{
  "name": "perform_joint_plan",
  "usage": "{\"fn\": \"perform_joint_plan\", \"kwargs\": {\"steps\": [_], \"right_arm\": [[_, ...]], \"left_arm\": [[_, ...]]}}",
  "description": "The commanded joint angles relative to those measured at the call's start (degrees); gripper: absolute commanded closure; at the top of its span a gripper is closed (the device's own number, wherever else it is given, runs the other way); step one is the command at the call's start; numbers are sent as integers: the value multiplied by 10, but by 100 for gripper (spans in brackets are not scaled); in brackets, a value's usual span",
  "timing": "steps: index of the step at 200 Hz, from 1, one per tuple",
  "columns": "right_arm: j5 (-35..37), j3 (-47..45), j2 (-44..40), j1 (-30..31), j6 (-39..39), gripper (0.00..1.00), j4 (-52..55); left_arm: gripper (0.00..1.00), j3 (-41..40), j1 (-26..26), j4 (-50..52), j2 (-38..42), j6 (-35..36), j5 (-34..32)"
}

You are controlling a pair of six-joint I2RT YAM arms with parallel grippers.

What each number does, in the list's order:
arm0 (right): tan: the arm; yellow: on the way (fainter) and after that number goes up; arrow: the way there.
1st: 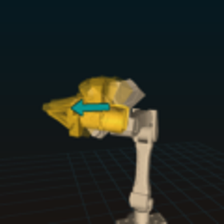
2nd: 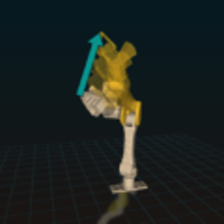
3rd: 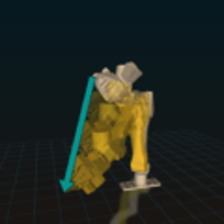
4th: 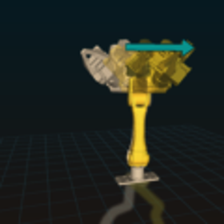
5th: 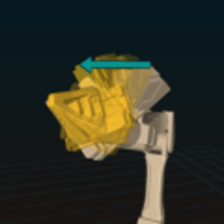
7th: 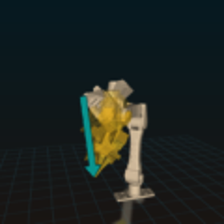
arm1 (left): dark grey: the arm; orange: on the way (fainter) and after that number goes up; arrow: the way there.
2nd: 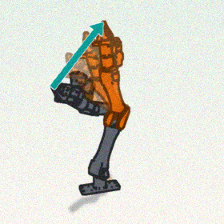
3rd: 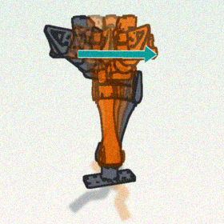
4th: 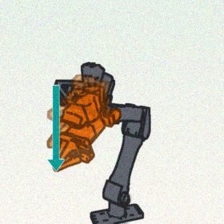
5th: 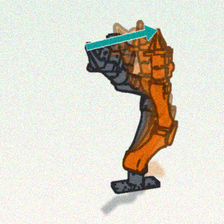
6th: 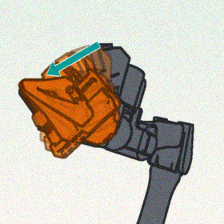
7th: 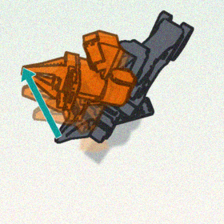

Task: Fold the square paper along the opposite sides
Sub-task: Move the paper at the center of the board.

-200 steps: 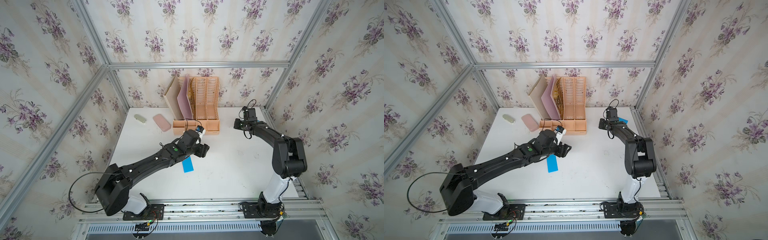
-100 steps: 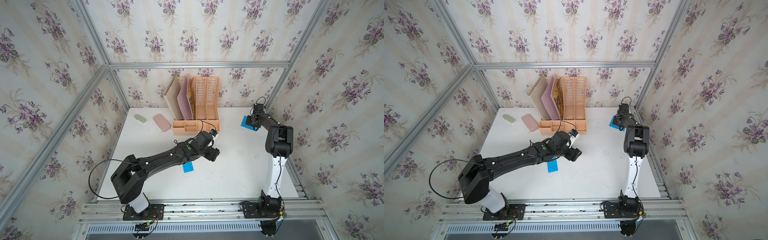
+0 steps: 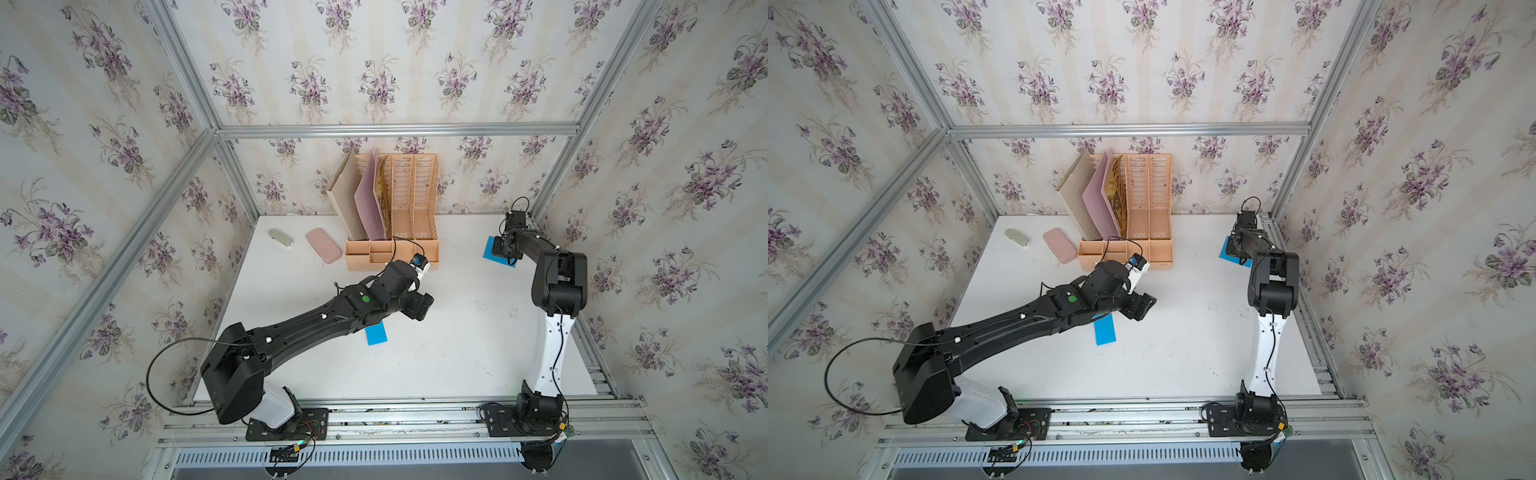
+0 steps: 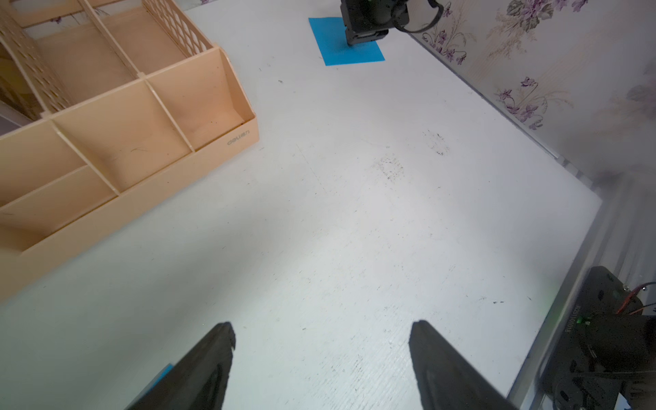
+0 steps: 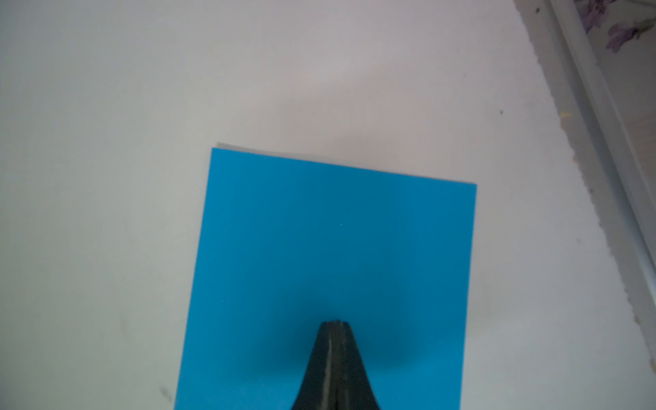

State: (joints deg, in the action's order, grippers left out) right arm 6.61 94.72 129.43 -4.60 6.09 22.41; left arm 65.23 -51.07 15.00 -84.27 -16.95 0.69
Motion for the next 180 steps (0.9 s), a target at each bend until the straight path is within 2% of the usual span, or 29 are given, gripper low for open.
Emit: {"fn": "perform_joint_plan", "kwargs": {"steps": [1,39,66,120,180], "right_arm": [[-9,-79,-43,10,14,100,61],[-23,-243,-142,38,33,100,35],[-40,-323,-195,64,54,100,16],[-58,-376,-246,158,98,100,16],[-83,-448,-271,250,153,100,-9]], "left_arm": [[18,-13,0,29,42,-12,-39],[16,-39,2,67,122,-30,-72],[16,-52,2,104,170,-45,-84],[13,-87,3,135,249,-71,-116],[11,-88,6,177,277,-82,-133]]}}
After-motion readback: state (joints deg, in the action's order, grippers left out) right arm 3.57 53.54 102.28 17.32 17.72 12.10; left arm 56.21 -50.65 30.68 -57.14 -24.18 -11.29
